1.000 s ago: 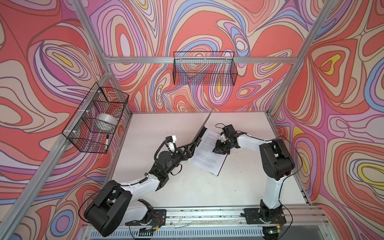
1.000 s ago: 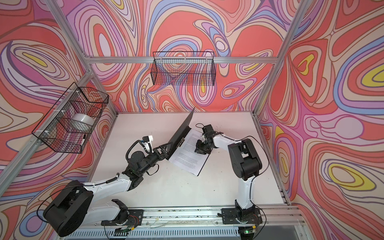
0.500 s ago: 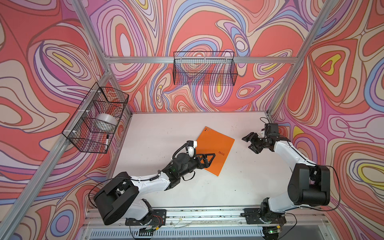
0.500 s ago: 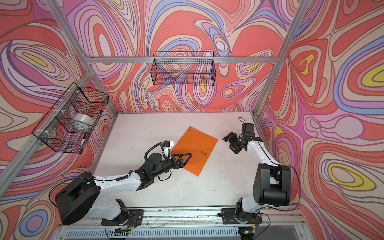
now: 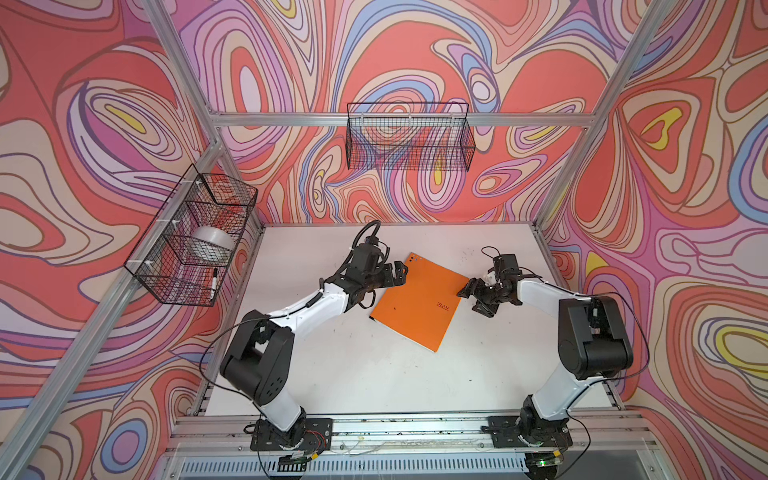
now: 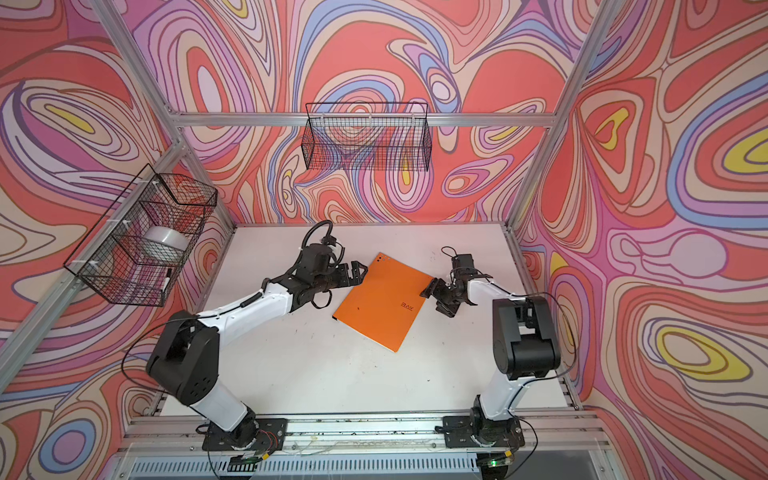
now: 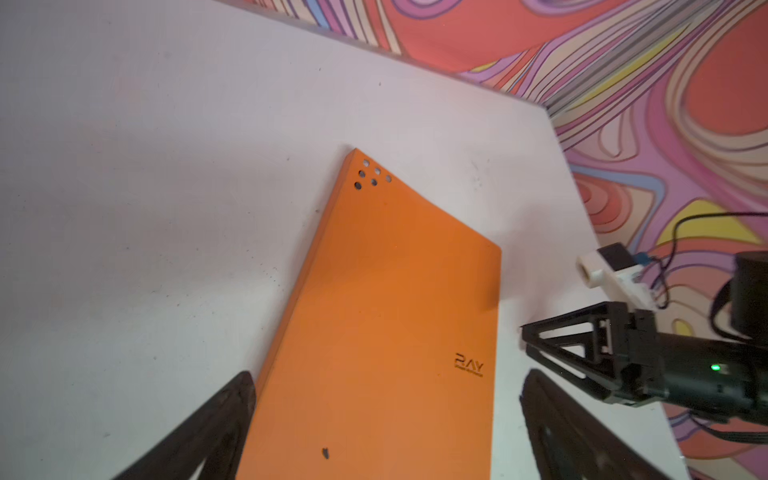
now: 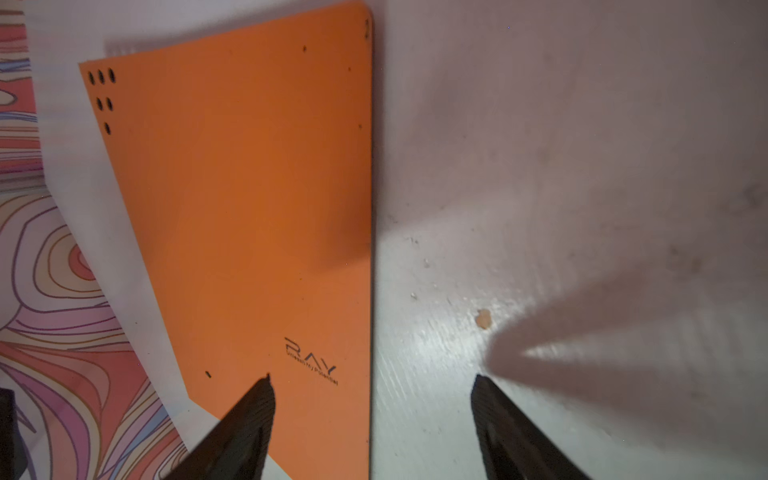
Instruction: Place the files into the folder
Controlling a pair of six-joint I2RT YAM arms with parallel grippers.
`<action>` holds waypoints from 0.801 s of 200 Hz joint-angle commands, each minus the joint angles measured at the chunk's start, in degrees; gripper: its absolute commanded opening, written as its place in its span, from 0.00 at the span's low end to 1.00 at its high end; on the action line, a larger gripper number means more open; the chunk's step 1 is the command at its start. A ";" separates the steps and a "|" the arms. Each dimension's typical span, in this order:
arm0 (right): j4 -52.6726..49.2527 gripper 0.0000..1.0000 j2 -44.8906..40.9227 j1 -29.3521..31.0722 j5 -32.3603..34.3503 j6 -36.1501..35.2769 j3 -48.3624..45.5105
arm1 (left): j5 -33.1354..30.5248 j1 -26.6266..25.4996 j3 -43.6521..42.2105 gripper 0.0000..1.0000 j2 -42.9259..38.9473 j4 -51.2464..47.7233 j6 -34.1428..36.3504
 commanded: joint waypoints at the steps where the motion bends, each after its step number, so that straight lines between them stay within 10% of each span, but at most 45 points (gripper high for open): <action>1: 1.86 0.78 2.37 1.81 2.33 -0.38 1.95 | 0.65 0.11 4.38 1.00 5.21 -15.89 7.93; 84: 2.98 0.74 9.75 8.05 1.85 -0.04 6.12 | 2.05 0.11 4.81 0.96 12.10 -18.51 9.39; 160: 1.69 0.70 16.63 13.83 0.35 -0.91 13.60 | 0.73 0.11 -8.67 0.90 2.51 -17.36 3.99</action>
